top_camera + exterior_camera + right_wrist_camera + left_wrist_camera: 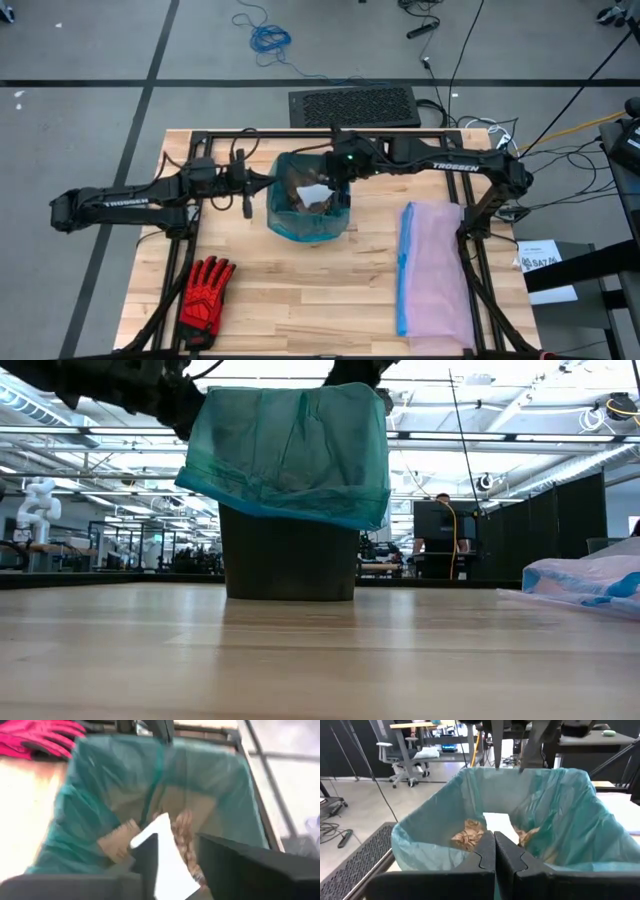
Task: Place trash/remove bag and relplace
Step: Put the white paper in the trash bin, then remove the blue trash bag from the trash bin
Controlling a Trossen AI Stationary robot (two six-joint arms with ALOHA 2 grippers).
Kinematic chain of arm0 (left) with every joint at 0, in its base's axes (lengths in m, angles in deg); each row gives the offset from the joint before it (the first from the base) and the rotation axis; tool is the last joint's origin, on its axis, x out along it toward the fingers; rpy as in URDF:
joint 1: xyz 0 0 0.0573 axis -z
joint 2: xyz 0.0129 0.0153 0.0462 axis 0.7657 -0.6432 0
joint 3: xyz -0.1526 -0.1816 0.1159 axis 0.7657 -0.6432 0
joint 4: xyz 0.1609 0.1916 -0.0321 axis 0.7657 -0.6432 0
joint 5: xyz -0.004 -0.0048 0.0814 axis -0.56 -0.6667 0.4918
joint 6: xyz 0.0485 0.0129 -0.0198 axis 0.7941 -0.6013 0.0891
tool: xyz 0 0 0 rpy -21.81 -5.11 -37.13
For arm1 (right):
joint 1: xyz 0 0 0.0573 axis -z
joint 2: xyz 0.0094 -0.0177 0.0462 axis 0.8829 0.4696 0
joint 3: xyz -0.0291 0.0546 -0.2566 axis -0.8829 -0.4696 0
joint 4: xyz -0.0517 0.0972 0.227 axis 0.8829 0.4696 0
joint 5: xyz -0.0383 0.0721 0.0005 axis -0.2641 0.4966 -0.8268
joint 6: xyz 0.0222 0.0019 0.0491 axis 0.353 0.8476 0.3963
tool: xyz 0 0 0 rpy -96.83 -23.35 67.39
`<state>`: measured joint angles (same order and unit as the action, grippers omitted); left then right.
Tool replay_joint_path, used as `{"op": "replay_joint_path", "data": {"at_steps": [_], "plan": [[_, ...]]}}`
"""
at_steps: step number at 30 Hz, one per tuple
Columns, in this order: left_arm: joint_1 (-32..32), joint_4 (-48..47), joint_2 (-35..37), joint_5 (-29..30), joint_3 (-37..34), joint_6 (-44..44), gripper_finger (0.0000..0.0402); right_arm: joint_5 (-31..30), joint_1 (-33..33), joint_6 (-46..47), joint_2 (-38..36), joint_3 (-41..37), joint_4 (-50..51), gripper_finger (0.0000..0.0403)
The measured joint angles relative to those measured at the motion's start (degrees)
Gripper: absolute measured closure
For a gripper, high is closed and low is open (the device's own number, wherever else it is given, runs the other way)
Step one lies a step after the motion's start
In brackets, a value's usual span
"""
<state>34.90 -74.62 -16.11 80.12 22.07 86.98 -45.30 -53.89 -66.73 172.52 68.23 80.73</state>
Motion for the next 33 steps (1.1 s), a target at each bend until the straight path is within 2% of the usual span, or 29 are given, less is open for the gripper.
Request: {"op": "replay_joint_path", "data": {"at_steps": [5, 6, 9, 13, 19, 23, 26, 33], "plan": [[0.0, 1.6, 1.2, 0.0, -1.6, 0.0, 0.0402, -0.7, -3.7, -7.7, -0.2, 2.5, 0.6, 0.0195], [0.0, 2.3, 1.4, 0.0, -2.1, 0.0, 0.0402, -2.6, -5.5, -9.8, -0.2, 2.5, 1.2, 0.0186], [0.0, 2.8, 1.9, 0.0, -2.6, 0.0, 0.0402, -13.7, -11.8, -12.9, 0.6, 2.5, 5.3, 0.0176], [0.0, 2.7, 4.0, 0.0, -3.2, 0.0, 0.0402, -27.1, -19.7, -9.6, 3.5, 1.3, 7.7, 0.0184], [0.0, 2.8, 5.6, 0.0, -3.2, 0.0, 0.0402, -40.6, -27.9, -3.7, 9.1, -3.3, 8.3, 0.0186], [0.1, 2.8, 5.6, 0.0, -3.2, 0.0, 0.0402, -50.0, -29.7, -5.2, 11.1, -4.2, 6.5, 0.0186], [0.1, 2.9, 5.5, 0.0, -3.2, 0.0, 0.0402, -51.9, -28.9, -9.1, 11.1, -4.1, 3.6, 0.0186], [0.1, 3.0, 5.5, 0.0, -3.2, 0.1, 0.0402, -47.6, -23.3, -10.0, 6.7, -4.1, -0.5, 0.0186]]}}
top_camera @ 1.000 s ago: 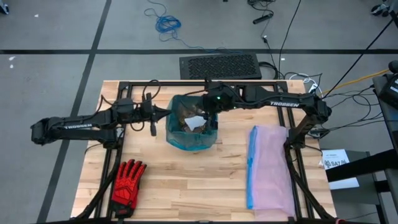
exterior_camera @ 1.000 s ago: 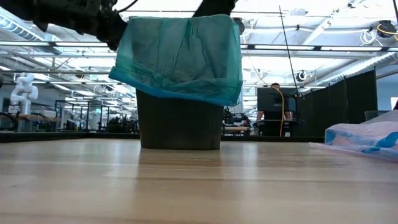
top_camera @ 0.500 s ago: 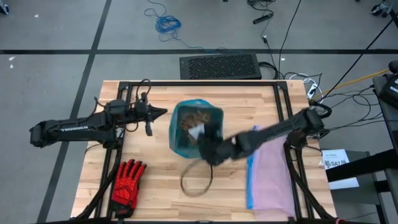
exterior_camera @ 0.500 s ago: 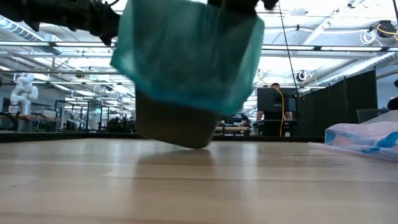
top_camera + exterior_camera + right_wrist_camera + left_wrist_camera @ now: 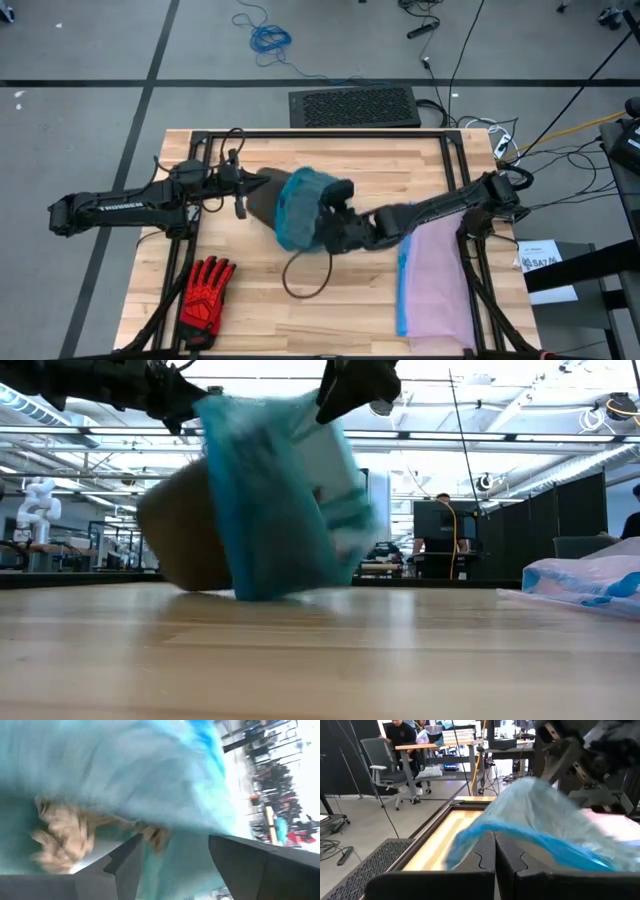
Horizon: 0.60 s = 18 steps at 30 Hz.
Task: Place trash/remove bag and relplace
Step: Remove the blue trash bag from the trash bin
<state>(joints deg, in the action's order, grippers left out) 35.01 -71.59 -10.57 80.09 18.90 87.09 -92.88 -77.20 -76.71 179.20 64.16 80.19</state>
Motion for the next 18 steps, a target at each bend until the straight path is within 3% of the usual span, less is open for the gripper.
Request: {"op": "replay_joint_path", "data": {"at_steps": [7, 12, 18], "plan": [[0.0, -0.5, 0.0, 0.0, 0.0, 0.0, 0.0402, 2.0, 0.9, 0.6, -2.8, 0.0, -2.0, 0.0186], [0.0, -0.6, 0.0, 0.0, 0.0, 0.0, 0.0402, 3.7, 1.0, 6.6, -4.4, 0.0, -0.3, 0.0186], [0.0, -0.5, 0.0, -0.2, 0.0, -0.1, 0.0402, 18.1, 7.5, 21.8, -6.5, -0.3, 6.6, 0.0186]]}}
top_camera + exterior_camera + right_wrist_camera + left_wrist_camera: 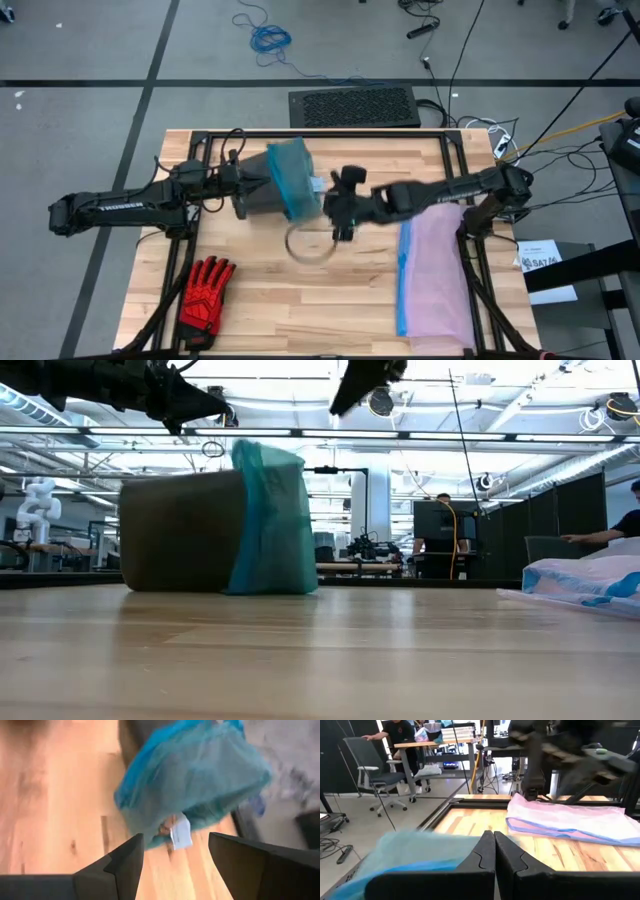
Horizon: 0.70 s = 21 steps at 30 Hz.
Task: Place trash/remove bag and relplace
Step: Remove the blue trash bag from the trash bin
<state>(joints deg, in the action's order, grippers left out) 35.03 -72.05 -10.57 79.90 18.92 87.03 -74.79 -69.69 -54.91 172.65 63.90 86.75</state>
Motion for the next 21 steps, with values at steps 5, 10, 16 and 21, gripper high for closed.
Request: {"op": "replay_joint_path", "data": {"at_steps": [5, 10, 16, 21], "plan": [[0.4, 0.0, 0.0, -0.1, 0.0, 0.0, 0.0402, 13.5, 7.8, 2.9, -0.8, -3.6, -5.4, 0.0186], [1.1, 0.0, 0.0, -0.1, 0.0, 0.1, 0.0402, 22.6, 14.0, 1.2, -0.7, -10.7, -16.7, 0.0186], [1.2, -0.3, 0.0, -0.1, 0.0, 0.1, 0.0402, 30.5, 19.2, -2.5, -0.7, -21.5, -32.5, 0.0186], [1.2, -0.8, 0.0, -0.1, 0.0, 0.1, 0.0402, 41.6, 22.9, -2.7, -0.6, -30.6, -52.5, 0.0186]]}}
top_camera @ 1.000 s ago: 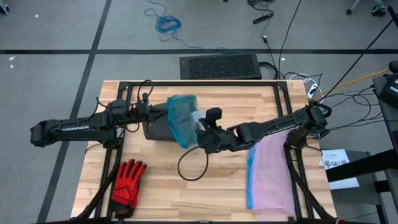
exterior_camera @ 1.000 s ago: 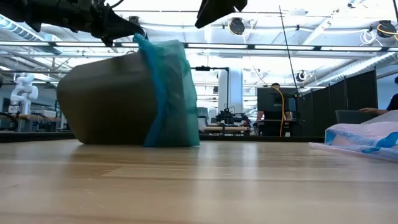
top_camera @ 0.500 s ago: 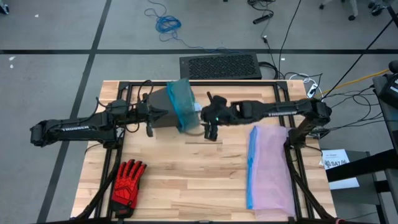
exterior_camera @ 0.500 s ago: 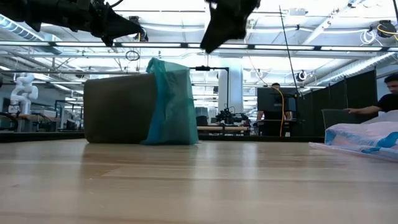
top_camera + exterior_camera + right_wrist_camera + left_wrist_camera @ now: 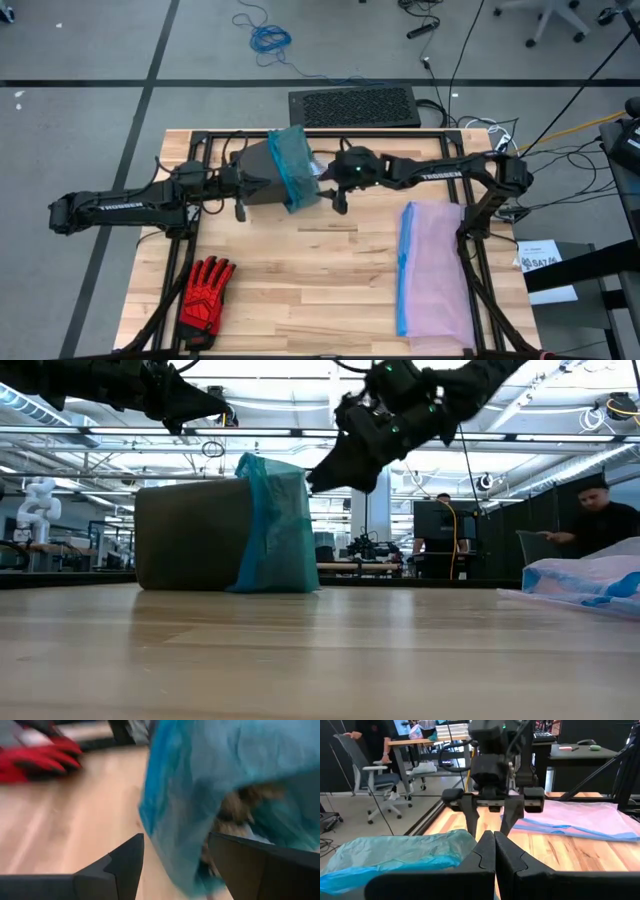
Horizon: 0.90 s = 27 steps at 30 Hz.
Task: Place trash/remove bag and relplace
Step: Remove the blue trash bag from the trash bin
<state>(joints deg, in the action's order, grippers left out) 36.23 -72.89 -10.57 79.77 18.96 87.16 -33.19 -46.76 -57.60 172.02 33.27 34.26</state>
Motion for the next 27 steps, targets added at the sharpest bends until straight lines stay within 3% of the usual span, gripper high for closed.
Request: {"op": "replay_joint_path", "data": {"at_steps": [6, 22, 27], "plan": [[0.0, 0.2, 0.0, 0.0, 0.0, 0.5, 0.0402, 8.1, 2.9, 1.3, 0.0, -4.8, -15.0, 0.0186], [0.0, 0.3, 0.0, 0.0, 0.0, 0.5, 0.0402, 9.4, 4.6, 6.5, 9.0, -4.8, -28.4, 0.0187], [0.0, 0.3, 0.0, 0.0, 0.0, 0.5, 0.0402, 9.1, 4.6, 7.7, 12.6, -2.7, -30.1, 0.0227]]}}
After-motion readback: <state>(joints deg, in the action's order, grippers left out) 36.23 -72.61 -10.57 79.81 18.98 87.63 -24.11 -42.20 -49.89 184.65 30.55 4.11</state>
